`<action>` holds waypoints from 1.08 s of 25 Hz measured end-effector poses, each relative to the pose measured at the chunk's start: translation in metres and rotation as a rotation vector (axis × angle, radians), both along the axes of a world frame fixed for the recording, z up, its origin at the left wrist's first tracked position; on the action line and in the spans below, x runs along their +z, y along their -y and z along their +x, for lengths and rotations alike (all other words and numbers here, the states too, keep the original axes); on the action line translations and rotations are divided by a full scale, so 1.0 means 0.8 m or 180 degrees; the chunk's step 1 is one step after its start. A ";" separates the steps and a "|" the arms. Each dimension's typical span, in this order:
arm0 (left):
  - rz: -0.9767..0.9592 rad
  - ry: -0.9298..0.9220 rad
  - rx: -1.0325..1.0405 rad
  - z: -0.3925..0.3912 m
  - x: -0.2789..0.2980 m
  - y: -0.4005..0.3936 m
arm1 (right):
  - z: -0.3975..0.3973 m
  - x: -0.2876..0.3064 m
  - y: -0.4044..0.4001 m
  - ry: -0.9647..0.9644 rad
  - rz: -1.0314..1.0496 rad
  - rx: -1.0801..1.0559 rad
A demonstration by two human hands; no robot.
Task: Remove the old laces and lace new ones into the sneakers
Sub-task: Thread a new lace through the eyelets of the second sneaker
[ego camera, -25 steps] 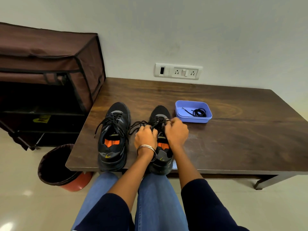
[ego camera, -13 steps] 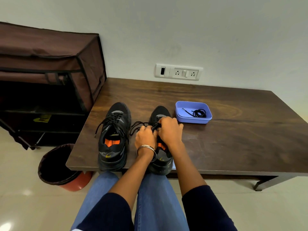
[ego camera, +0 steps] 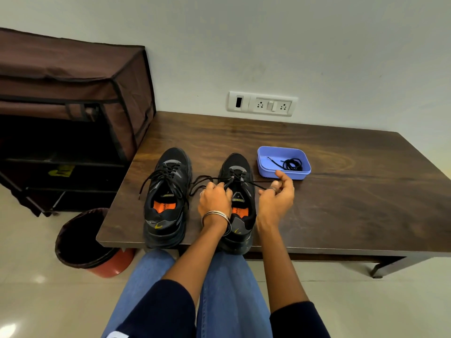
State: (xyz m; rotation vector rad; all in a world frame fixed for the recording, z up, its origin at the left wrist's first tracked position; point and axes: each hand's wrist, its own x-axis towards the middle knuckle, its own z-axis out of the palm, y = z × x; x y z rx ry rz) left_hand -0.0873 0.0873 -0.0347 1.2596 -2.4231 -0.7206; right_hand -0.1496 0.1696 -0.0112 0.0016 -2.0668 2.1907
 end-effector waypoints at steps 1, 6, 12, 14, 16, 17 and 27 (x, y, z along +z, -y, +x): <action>-0.0013 0.0010 -0.0004 0.000 0.000 -0.001 | -0.001 0.003 0.000 0.0102 0.0430 -0.0073; -0.0008 0.0083 -0.0022 -0.001 0.004 -0.001 | -0.017 0.024 0.020 -0.1130 0.3195 0.1194; -0.0096 0.0145 -0.0060 0.002 0.007 -0.003 | -0.018 -0.006 0.033 -0.1526 0.3450 0.1565; -0.0110 0.0164 -0.0053 0.002 0.007 -0.003 | -0.009 -0.006 0.016 -0.1092 0.2062 0.1397; -0.0089 0.0185 -0.0035 0.001 0.007 -0.002 | 0.003 0.008 -0.002 -0.0016 -0.0109 0.1221; -0.0073 0.0192 -0.0039 0.000 0.007 -0.002 | 0.005 0.016 -0.012 0.0579 -0.1123 0.1066; 0.0020 0.0216 -0.0049 0.002 0.010 -0.004 | -0.014 0.037 0.026 -0.1258 0.3664 0.1517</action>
